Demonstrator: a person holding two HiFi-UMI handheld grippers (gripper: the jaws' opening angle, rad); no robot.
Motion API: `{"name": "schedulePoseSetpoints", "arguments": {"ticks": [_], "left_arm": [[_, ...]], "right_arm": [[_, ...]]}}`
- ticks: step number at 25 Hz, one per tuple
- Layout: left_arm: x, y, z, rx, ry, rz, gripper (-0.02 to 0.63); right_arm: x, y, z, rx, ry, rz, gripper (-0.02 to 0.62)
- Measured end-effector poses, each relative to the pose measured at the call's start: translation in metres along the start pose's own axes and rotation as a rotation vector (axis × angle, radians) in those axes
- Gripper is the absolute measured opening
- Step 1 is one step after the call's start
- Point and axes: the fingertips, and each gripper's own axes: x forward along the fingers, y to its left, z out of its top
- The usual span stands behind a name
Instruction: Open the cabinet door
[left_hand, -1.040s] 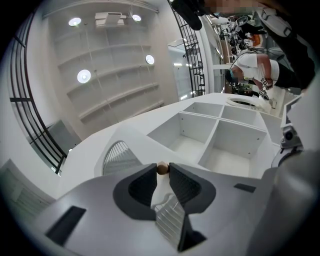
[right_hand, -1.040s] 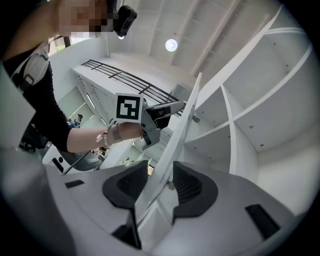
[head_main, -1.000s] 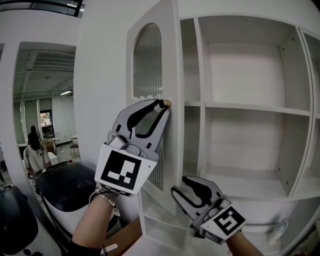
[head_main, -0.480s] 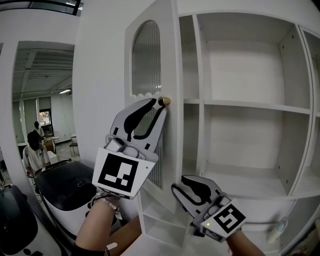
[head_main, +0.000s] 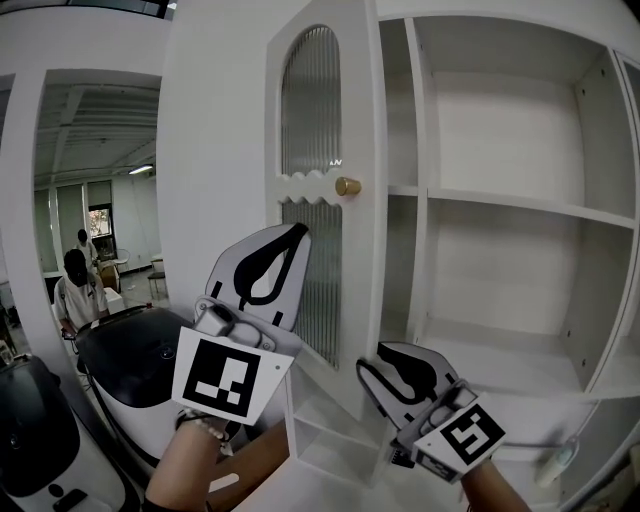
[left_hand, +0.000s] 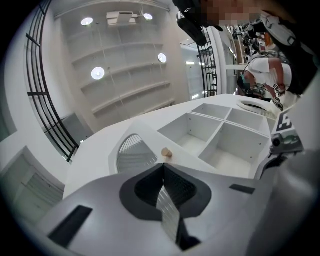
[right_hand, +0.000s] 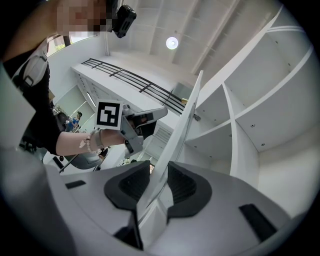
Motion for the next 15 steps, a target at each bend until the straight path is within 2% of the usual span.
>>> {"name": "schedulePoseSetpoints", "arguments": {"ticks": [6, 9, 13, 15], "left_arm": [[-0.036, -0.009, -0.02, -0.044, 0.079, 0.021, 0.002], [-0.057, -0.009, -0.031, -0.076, 0.116, 0.045, 0.002], [-0.091, 0.001, -0.045, -0.069, 0.169, 0.084, 0.002], [-0.105, 0.004, -0.05, -0.069, 0.195, 0.102, 0.002]], "right_arm": [[-0.001, 0.006, 0.004, -0.008, -0.023, 0.013, 0.115], [0.0, 0.012, 0.012, -0.013, -0.071, 0.034, 0.115], [0.007, 0.028, 0.022, -0.03, -0.131, 0.063, 0.115], [0.008, 0.033, 0.017, -0.034, -0.099, 0.063, 0.115]]}}
